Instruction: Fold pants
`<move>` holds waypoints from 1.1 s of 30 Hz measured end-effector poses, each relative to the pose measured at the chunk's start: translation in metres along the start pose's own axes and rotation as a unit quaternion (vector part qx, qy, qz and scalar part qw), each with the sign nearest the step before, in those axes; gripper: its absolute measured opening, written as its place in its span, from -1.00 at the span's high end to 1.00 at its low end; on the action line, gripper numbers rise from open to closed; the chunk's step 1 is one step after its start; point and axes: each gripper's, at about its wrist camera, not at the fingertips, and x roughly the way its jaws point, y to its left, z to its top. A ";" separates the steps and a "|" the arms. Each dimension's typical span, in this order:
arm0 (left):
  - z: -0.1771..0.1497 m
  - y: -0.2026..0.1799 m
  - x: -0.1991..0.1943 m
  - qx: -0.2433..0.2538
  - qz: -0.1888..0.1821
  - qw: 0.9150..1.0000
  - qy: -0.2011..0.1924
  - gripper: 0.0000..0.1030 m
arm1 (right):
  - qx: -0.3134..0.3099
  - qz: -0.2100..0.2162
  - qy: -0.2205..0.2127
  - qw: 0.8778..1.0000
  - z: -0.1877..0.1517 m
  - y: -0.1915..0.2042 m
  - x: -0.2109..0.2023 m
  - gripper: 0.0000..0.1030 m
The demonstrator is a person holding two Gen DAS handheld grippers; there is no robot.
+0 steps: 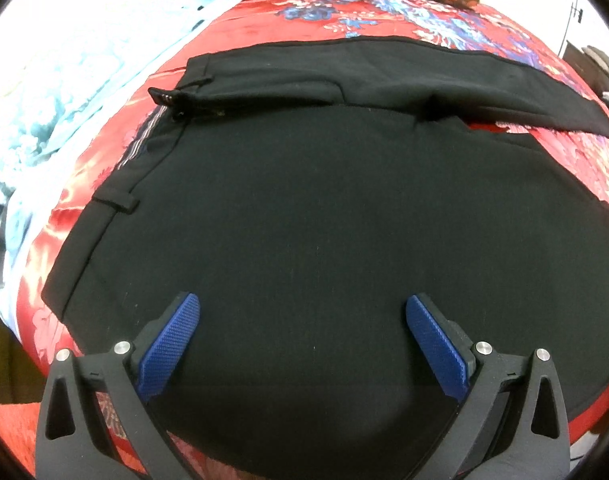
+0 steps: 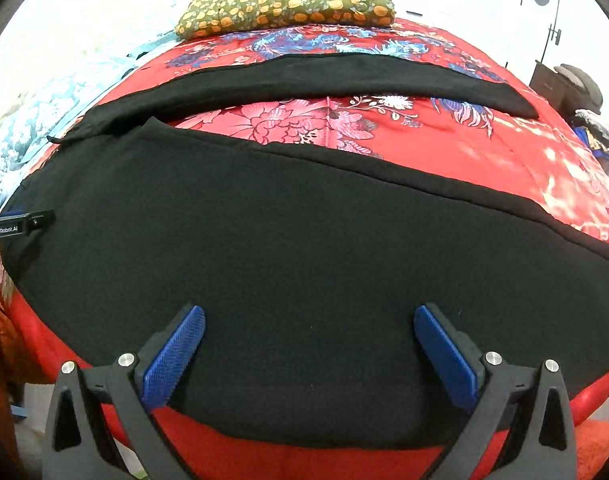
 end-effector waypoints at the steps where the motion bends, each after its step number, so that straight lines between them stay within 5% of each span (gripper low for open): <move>1: 0.000 0.000 -0.001 0.001 -0.001 1.000 0.001 -0.99 | -0.001 0.000 0.000 1.000 0.000 0.000 0.000 -1.00; 11: -0.008 0.002 -0.007 0.005 -0.002 1.000 0.003 -0.99 | 0.001 -0.006 0.008 1.000 -0.002 0.000 -0.003 -1.00; 15: -0.010 -0.001 -0.024 -0.007 -0.059 0.998 -0.019 -0.99 | -0.014 -0.024 0.027 0.999 0.003 0.003 -0.011 -0.99; 20: -0.016 -0.042 -0.054 0.064 -0.110 0.989 -0.075 -0.99 | -0.026 -0.019 -0.035 0.999 0.006 0.015 -0.040 -0.99; 26: -0.030 -0.077 -0.025 0.113 -0.112 0.987 -0.005 -0.99 | -0.033 -0.015 0.011 0.999 -0.002 0.024 -0.020 -0.99; 33: -0.023 -0.067 -0.023 0.107 -0.111 0.988 0.011 -0.99 | -0.030 -0.016 0.016 0.999 -0.013 0.019 -0.012 -1.00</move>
